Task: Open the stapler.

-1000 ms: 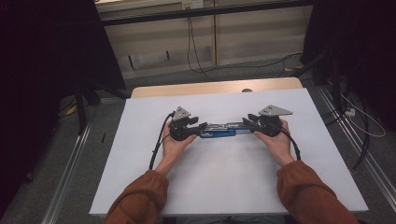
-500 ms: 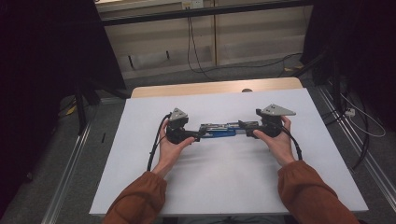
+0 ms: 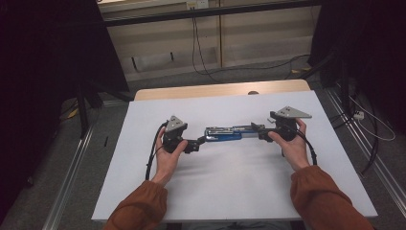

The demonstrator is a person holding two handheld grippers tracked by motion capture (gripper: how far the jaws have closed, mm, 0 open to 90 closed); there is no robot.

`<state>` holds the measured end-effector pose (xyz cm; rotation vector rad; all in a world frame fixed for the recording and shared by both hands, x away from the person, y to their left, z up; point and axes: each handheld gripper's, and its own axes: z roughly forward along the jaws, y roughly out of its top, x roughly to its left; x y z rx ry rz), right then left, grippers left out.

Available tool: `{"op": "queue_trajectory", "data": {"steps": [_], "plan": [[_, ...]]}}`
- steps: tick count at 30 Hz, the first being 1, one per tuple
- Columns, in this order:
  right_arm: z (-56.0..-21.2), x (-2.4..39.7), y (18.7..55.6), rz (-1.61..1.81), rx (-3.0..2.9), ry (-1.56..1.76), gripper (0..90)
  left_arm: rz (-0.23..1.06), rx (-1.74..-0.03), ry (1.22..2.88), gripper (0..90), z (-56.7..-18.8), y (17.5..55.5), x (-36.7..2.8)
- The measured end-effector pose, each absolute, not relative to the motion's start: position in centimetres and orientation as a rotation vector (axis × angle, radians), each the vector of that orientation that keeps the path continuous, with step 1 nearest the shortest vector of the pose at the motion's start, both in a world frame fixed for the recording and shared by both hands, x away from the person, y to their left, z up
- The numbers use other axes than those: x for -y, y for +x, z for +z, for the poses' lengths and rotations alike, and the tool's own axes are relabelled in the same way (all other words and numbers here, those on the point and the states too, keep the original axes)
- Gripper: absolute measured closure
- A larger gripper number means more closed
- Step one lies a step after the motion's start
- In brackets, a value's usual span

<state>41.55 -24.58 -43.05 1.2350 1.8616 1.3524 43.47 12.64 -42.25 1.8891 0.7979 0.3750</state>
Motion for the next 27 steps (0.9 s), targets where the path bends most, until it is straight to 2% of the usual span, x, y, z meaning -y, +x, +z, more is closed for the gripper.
{"op": "queue_trajectory", "data": {"steps": [7,9,12,19,27], "plan": [[-42.8,25.5,40.9,1.350,-1.870,1.251,8.5,0.423,-0.832,1.888,5.3,-42.1,41.3,-14.6],[-42.6,25.8,40.8,1.361,-1.866,1.262,8.3,0.471,-0.827,1.913,5.6,-42.2,40.6,-14.9],[-42.5,26.2,40.8,1.367,-1.845,1.273,8.3,0.442,-0.837,1.892,5.6,-42.1,39.6,-15.5],[-42.2,27.5,41.1,1.309,-1.819,1.308,8.5,0.512,-0.810,1.840,5.5,-41.6,37.3,-17.0],[-42.1,28.7,41.4,1.330,-1.835,1.314,10.5,0.513,-0.854,1.819,5.3,-41.6,35.2,-18.6]]}}
